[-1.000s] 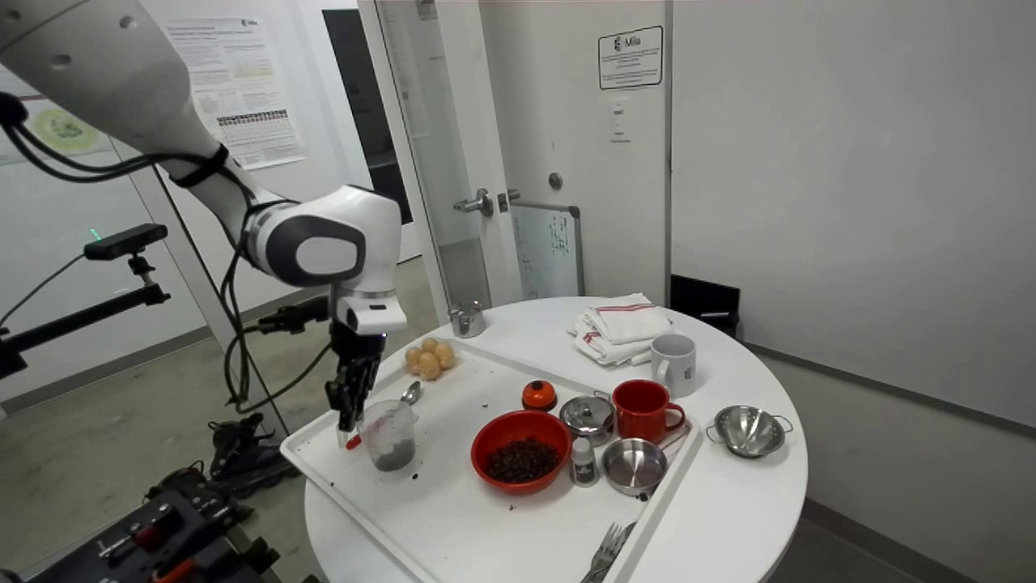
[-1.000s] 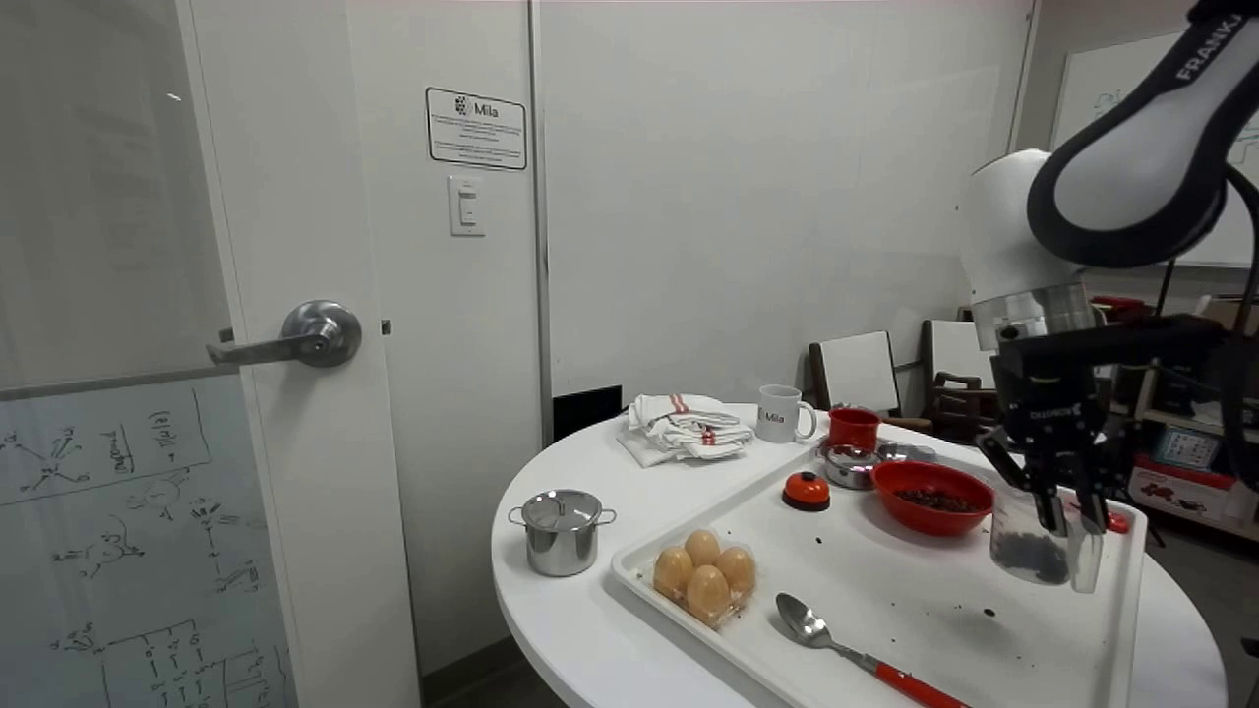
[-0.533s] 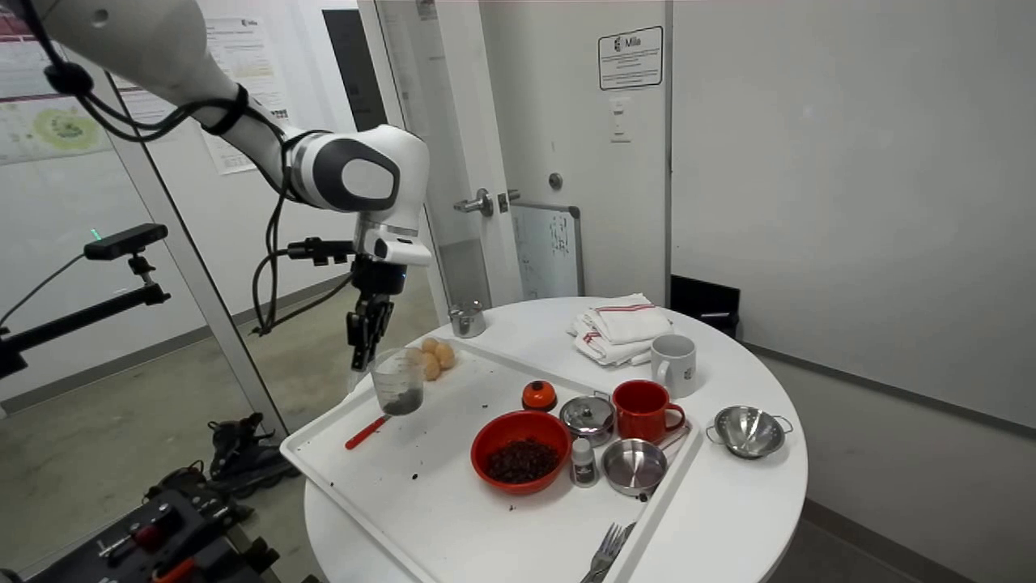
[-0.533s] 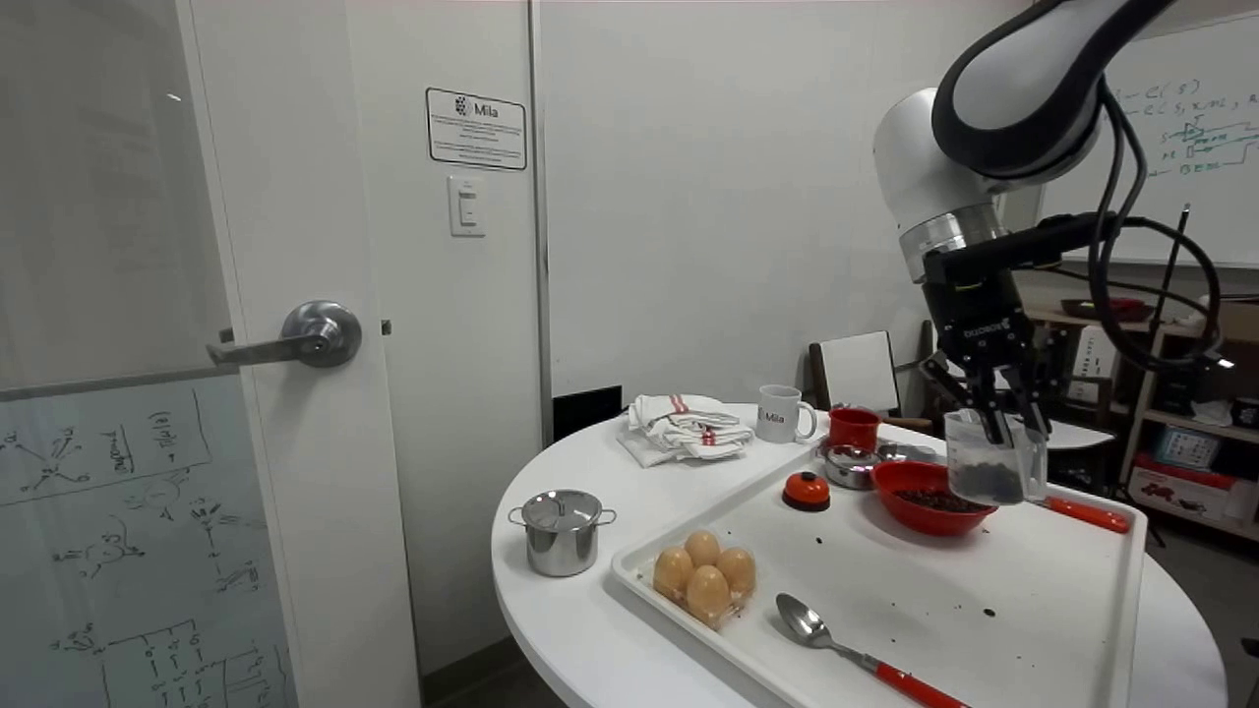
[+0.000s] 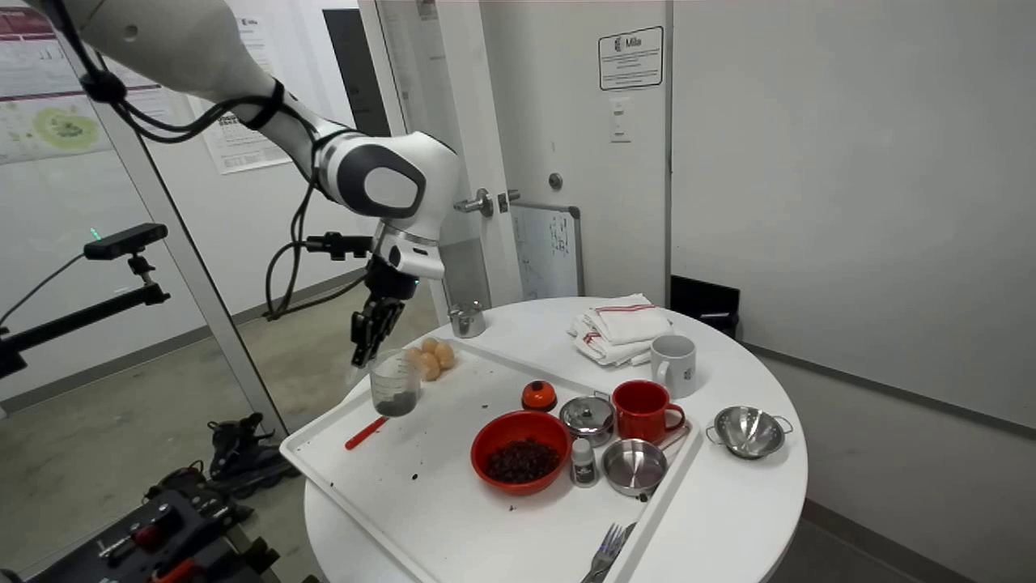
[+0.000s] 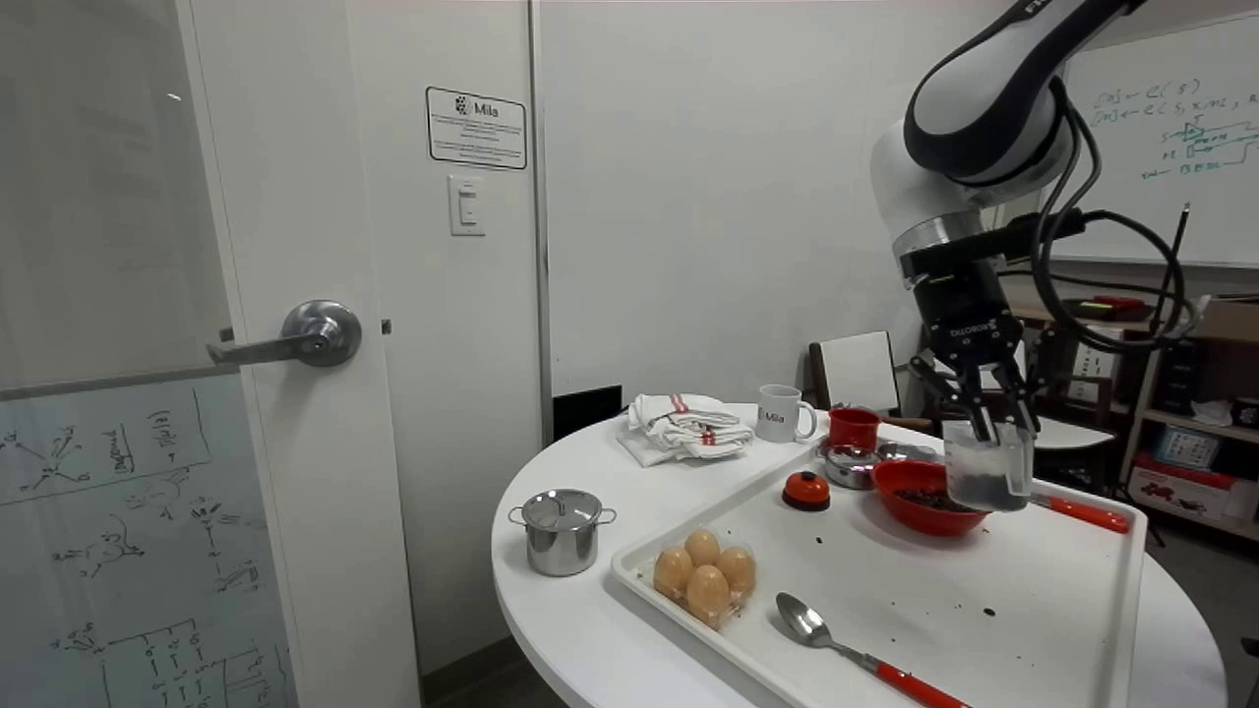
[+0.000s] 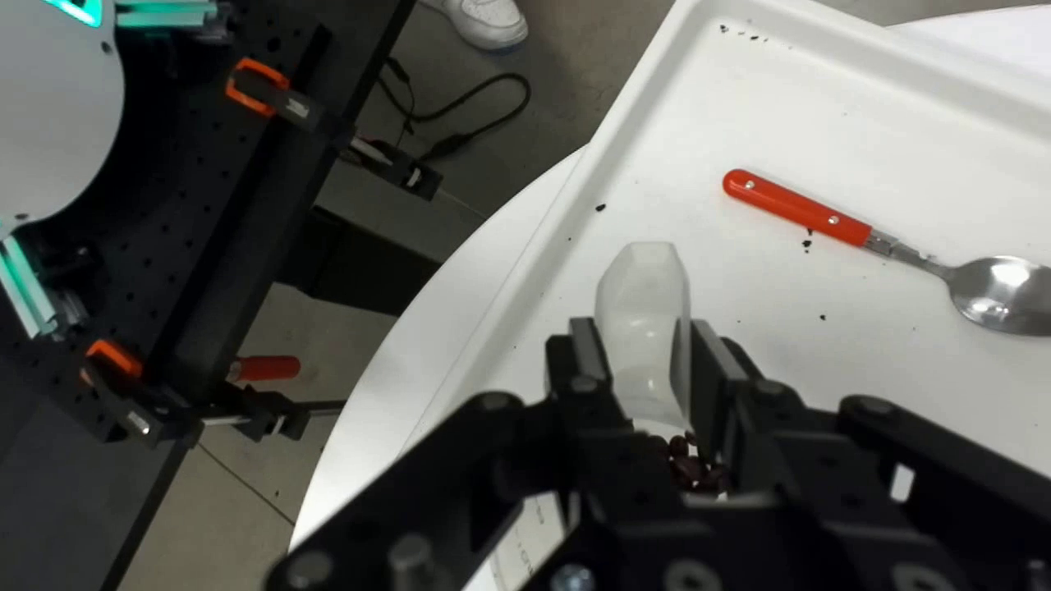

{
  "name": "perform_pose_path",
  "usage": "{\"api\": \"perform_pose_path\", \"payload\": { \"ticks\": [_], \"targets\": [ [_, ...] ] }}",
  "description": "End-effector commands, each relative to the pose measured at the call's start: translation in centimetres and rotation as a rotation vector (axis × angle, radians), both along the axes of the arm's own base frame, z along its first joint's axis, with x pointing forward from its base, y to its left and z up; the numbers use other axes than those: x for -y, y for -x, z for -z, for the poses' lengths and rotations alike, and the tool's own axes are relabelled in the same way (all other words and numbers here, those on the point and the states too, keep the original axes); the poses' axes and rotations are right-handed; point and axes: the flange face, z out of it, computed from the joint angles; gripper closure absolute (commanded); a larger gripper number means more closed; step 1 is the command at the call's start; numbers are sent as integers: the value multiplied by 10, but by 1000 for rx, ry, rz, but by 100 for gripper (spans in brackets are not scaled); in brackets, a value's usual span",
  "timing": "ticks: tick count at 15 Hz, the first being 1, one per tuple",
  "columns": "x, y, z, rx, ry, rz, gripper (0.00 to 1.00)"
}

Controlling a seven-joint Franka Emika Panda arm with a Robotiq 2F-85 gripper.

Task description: Pour some of the objects from the jag to the red bowl

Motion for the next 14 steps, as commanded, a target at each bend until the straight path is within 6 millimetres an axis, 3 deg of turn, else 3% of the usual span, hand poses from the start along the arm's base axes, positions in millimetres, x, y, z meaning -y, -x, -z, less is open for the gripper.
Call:
{"api": "perform_pose_path", "payload": {
  "ticks": [1, 4, 6, 11, 12, 14],
  "targets": [
    [54, -15, 7, -26, -98, 174, 90],
    [100, -13, 18, -33, -163, 340, 90],
    [119, -10, 25, -21, -235, 401, 90],
    [140, -9, 29, 107, -453, 404, 90],
    [135, -4, 32, 71, -367, 420, 72],
    [139, -3, 32, 93, -406, 414, 72]
  ]
}}
